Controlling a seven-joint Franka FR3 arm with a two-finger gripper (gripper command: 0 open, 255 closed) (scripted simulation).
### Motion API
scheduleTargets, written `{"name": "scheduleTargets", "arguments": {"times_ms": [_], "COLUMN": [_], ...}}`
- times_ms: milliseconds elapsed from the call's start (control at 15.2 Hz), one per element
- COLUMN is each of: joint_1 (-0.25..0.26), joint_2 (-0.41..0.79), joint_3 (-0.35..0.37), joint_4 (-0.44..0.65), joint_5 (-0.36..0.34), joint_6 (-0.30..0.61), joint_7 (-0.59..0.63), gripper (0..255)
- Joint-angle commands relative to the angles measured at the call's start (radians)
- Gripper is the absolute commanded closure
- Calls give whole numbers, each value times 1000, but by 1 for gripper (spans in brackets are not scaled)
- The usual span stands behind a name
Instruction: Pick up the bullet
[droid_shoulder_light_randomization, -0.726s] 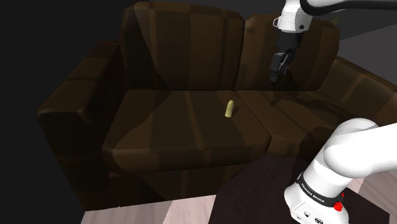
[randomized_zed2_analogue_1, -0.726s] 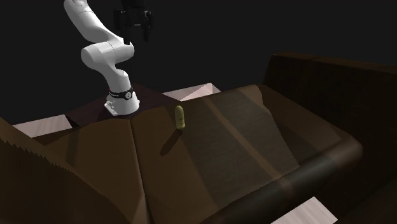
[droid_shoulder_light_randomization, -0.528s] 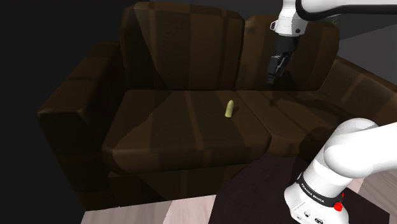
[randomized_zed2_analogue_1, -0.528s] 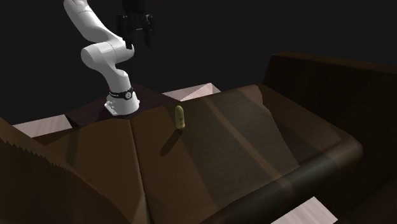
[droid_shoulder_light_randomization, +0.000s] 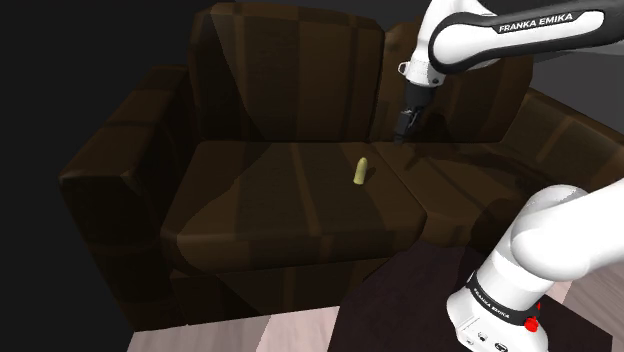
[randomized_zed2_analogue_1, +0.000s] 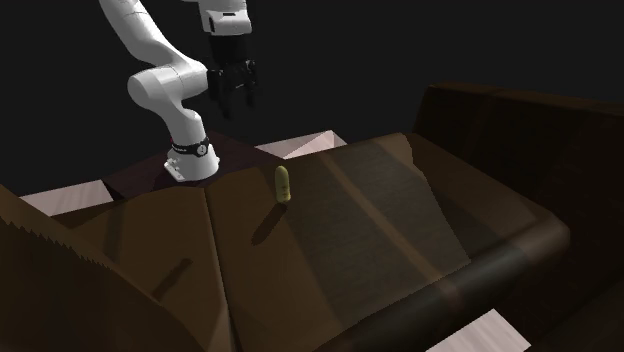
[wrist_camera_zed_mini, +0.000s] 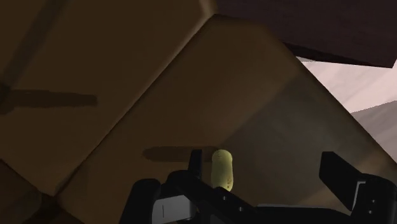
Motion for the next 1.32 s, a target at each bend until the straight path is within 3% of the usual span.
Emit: {"name": "scheduleTargets", "arguments": {"times_ms": [0,330,660,1254], "joint_1": [11,55,109,117], "joint_2": [62,227,413,481], "joint_3": [-30,-92,-145,-154], "joint_4": [-10,-5,42,-3], "joint_5": [6,52,152,184], "joint_6": [93,292,460,571], "joint_7": [-45,-157,-302,-331], "gripper": [0,0,0,0]}}
